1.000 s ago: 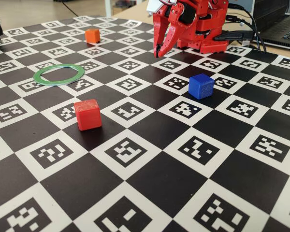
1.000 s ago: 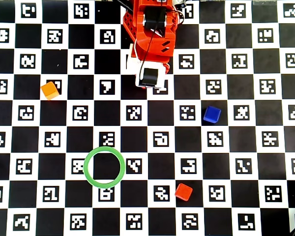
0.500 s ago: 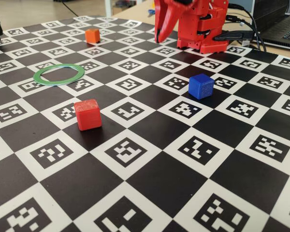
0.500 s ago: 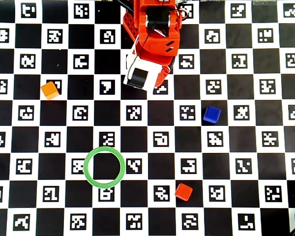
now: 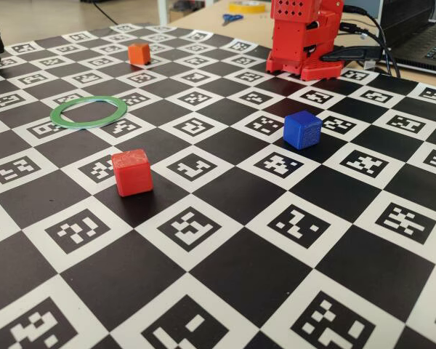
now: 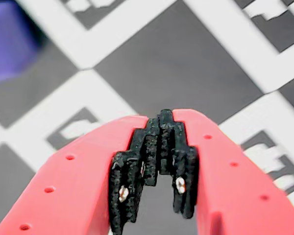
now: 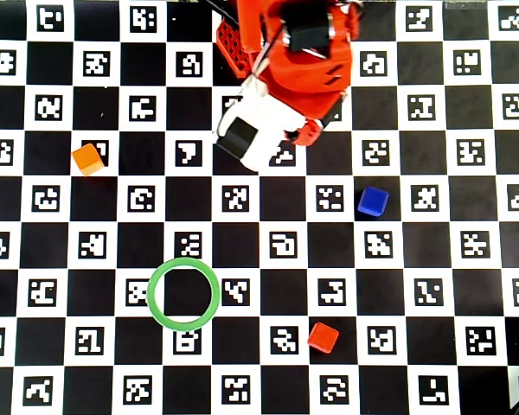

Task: Grab the red cube then put it in the green circle then put the blue cube on top and finally the orange cube on top

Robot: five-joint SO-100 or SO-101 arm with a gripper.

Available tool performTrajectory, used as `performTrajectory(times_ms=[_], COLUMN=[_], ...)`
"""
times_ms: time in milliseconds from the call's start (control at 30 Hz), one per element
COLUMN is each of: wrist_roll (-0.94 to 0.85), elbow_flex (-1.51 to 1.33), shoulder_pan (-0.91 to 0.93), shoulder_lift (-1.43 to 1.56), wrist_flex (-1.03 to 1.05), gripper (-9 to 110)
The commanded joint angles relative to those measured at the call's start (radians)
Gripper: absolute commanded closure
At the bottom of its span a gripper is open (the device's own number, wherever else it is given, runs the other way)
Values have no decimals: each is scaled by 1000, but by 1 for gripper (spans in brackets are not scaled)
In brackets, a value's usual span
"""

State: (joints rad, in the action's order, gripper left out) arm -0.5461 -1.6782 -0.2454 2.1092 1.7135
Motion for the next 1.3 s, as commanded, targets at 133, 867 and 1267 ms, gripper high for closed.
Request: performTrajectory(times_ms=[133, 867, 1267], wrist_roll=[272, 1042, 1046], elbow_flex=[439, 1029, 1137], shoulder_pan=[-28, -2, 2], shoulder_lift=[-291, -954, -1152], wrist_flex=[35, -80, -163], gripper=[103, 77, 70])
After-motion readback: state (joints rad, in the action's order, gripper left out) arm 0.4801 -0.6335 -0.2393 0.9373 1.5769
